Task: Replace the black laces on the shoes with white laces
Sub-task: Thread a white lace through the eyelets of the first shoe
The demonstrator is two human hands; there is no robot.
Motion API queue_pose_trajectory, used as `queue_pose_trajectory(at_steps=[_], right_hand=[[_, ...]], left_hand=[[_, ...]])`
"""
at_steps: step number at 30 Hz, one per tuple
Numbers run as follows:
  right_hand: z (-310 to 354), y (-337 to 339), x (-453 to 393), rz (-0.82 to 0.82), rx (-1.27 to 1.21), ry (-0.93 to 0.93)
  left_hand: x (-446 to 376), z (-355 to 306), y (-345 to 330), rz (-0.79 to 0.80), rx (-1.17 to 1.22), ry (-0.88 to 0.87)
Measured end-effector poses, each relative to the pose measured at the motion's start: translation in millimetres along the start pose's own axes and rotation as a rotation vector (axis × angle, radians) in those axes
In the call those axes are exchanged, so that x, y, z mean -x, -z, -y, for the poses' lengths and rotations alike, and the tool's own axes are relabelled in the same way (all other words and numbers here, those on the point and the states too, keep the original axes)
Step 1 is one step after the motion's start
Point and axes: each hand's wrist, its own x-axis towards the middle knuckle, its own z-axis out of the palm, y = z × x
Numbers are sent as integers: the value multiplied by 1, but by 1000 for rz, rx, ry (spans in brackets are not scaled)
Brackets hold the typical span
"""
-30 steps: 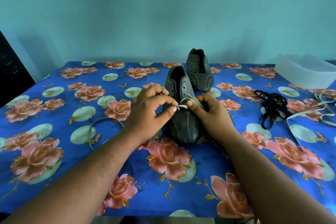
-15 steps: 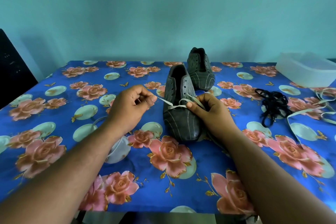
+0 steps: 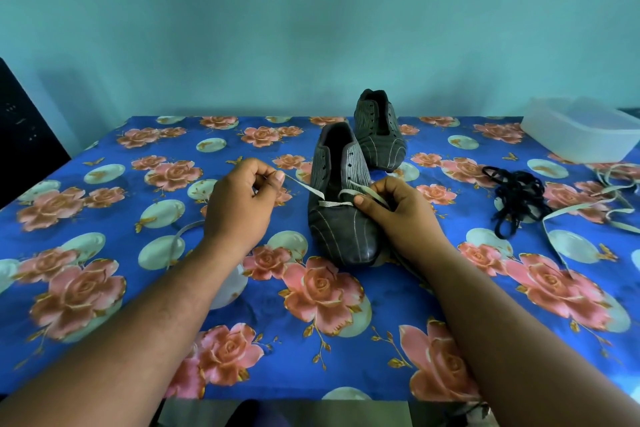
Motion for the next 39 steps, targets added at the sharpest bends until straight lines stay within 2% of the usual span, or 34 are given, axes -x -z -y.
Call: queue_pose_trajectory(at_steps=[2, 4, 6, 8, 11, 13, 15, 20, 24, 27, 32, 39], right_hand=[[1, 0, 0, 4, -24, 8], [-1, 1, -2, -40, -50, 8], [-3, 3, -6, -109, -10, 20], [-7, 6, -10, -214, 127, 73], [-4, 7, -7, -337, 344, 318], [4, 6, -2, -268, 402, 485], [4, 2, 0, -172, 461, 545], [-1, 0, -2, -96, 458, 510], [-3, -1, -3, -93, 452, 516], [-5, 0, -3, -89, 446, 509], [-5, -1, -3, -80, 419, 492], [-5, -2, -3, -71, 408, 470]], left_hand=[[-3, 0, 0, 87, -16, 7], [-5, 2, 1, 169, -131, -13], [-5, 5, 2, 178, -279, -70], [-1, 1, 2, 104, -385, -196], [7, -16, -2, 84, -354, -485], [12, -20, -11, 129, -417, -605], [13, -20, -17, 149, -456, -599], [8, -21, -16, 129, -385, -632], [6, -20, -14, -17, -525, -823], [11, -16, -17, -107, -536, -843], [7, -9, -18, 8, -428, -723], [0, -2, -8, 100, -476, -817]])
